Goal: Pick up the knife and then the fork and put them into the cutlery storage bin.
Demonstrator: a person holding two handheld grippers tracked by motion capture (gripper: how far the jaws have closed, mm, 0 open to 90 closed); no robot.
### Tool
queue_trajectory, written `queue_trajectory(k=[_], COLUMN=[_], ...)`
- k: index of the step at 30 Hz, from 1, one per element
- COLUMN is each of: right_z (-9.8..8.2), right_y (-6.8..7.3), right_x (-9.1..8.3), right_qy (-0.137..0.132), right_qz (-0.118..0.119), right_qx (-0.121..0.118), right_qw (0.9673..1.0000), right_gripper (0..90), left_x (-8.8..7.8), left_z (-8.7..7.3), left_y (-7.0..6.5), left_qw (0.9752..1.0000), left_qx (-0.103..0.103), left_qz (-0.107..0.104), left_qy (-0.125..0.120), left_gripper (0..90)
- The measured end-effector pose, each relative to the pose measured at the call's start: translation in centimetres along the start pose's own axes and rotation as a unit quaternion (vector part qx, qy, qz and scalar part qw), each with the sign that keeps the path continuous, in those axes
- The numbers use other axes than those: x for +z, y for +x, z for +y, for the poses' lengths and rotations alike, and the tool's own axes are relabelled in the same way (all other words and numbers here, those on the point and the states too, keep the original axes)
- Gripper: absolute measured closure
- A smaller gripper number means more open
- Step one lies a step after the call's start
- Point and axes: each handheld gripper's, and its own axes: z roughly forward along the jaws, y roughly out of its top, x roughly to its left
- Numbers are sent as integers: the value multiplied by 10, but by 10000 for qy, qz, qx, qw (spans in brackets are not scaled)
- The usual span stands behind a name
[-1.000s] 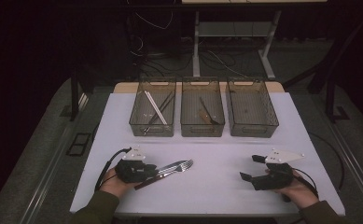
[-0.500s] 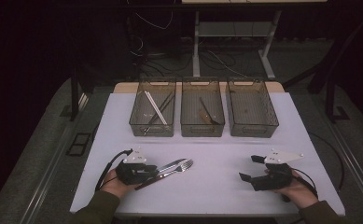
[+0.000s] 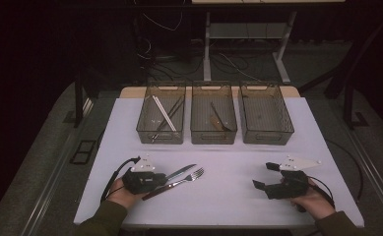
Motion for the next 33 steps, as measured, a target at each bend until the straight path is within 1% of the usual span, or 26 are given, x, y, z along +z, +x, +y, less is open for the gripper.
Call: queue_trajectory(k=[1, 2, 3, 4, 6, 8, 9, 11, 13, 17, 19, 20, 21, 22, 23, 24, 25, 26, 28, 31, 33], right_z=[0, 0, 0, 1, 1, 2, 2, 4, 6, 11, 13, 14, 15, 16, 18, 19, 21, 22, 26, 33, 37], right_y=[0, 0, -1, -1, -2, -2, -2, -3, -3, -3, -2, -2, -3, -4, -4, -3, -3, -3, -2, 0, 2], right_x=[0, 0, 0, 0, 0, 0, 0, 1, 1, 0, -1, -2, -2, -2, 0, 1, 3, 5, 8, 13, 18], right_qy=[19, 31, 31, 23, 1, -30, -43, -26, 45, 117, 90, 74, 102, 110, 115, 117, 111, 77, 10, -93, -187], right_qz=[-24, -21, -20, -37, -52, -52, -29, -10, -14, 54, 89, 140, 319, 452, 482, 439, 419, 428, 494, 554, 605], right_qx=[30, 65, 76, 89, 132, 165, 218, 205, 224, 419, 468, 502, 550, 697, 735, 686, 661, 689, 716, 694, 731], right_qw=[10000, 10000, 10000, 10000, 9999, 9998, 9997, 9998, 9997, 9990, 9988, 9986, 9979, 9965, 9961, 9966, 9969, 9967, 9962, 9960, 9953], right_gripper=[170, 170, 170, 170, 170, 170, 170, 170, 170, 169, 168, 142, 137, 139, 140, 143, 145, 159, 199, 203, 205], left_x=[-2, -4, -6, -8, -11, -12, -12, -11, -10, -7, -4, -3, -1, -1, 1, 2, 3, 5, 7, 12, 15], left_z=[2, 3, 5, 6, 10, 14, 16, 20, 24, 35, 40, 42, 44, 45, 47, 48, 50, 51, 55, 62, 67], left_y=[0, 1, 0, 1, -2, -3, -4, -6, -8, -15, -19, -21, -23, -24, -26, -27, -28, -29, -32, -36, -39], left_qw=[9999, 9998, 9993, 9989, 9980, 9975, 9973, 9967, 9966, 9957, 9954, 9956, 9956, 9959, 9955, 9958, 9956, 9956, 9956, 9950, 9948], left_qx=[-84, -100, -220, -231, -343, -389, -380, -448, -448, -500, -496, -469, -438, -423, -443, -418, -440, -425, -408, -404, -378], left_qz=[18, 78, 112, 146, 228, 264, 288, 290, 306, 366, 368, 379, 360, 347, 346, 336, 327, 322, 311, 303, 295], left_qy=[-103, -178, -291, -378, -472, -536, -553, -613, -613, -693, -736, -720, -740, -723, -760, -742, -756, -765, -787, -858, -902], left_gripper=[769, 769, 769, 769, 769, 769, 769, 769, 769, 769, 769, 769, 769, 769, 769, 769, 769, 769, 769, 769, 769])
